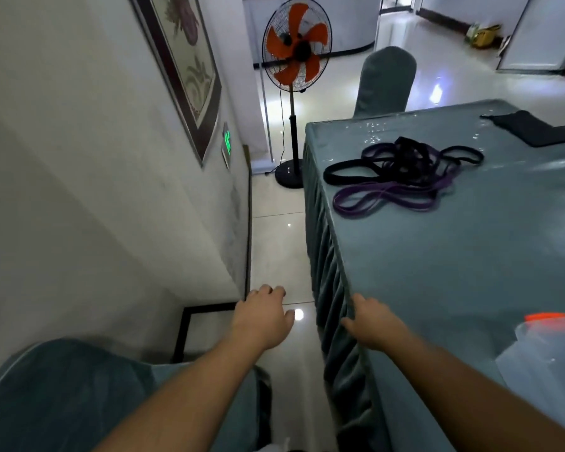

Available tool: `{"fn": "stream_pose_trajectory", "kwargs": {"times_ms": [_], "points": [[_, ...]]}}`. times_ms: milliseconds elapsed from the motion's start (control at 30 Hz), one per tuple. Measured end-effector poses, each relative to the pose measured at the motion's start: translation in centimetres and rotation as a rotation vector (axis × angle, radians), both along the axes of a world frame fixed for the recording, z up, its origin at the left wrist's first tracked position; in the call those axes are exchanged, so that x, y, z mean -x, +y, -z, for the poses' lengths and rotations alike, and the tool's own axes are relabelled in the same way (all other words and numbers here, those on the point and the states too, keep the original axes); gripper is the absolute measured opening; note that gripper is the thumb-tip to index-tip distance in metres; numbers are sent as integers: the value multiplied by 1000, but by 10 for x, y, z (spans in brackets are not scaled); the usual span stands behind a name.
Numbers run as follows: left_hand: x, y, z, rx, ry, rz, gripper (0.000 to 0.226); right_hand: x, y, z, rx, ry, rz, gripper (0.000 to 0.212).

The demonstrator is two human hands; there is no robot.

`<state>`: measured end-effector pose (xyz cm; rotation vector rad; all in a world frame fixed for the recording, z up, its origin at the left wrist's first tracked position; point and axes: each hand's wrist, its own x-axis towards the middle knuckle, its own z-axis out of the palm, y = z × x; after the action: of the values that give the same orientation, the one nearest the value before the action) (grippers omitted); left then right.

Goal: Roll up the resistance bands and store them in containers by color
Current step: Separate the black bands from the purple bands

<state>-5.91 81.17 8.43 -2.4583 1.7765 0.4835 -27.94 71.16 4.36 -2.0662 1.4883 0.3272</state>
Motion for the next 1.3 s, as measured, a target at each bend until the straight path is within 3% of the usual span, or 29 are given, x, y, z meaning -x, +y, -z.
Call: {"fn": "stream_pose_trajectory", "kwargs": {"times_ms": [400,767,967,1167,1300], "points": [[-69,-172,35,-71,44,148,56,-63,-155,10,12,27,132,65],[-159,-315,27,-76,82,224,55,-139,-281,-2,-11,4,328,68],[-177,-388,35,-101,110,246,53,-144,-355,11,-7,23,406,61],[-178,-486,38,-137,73,298,51,-132,-437,37,-49,-14,561,68],[-165,-548,33,-161,62,352,47,-115,-480,48,-77,-49,666,56]]}}
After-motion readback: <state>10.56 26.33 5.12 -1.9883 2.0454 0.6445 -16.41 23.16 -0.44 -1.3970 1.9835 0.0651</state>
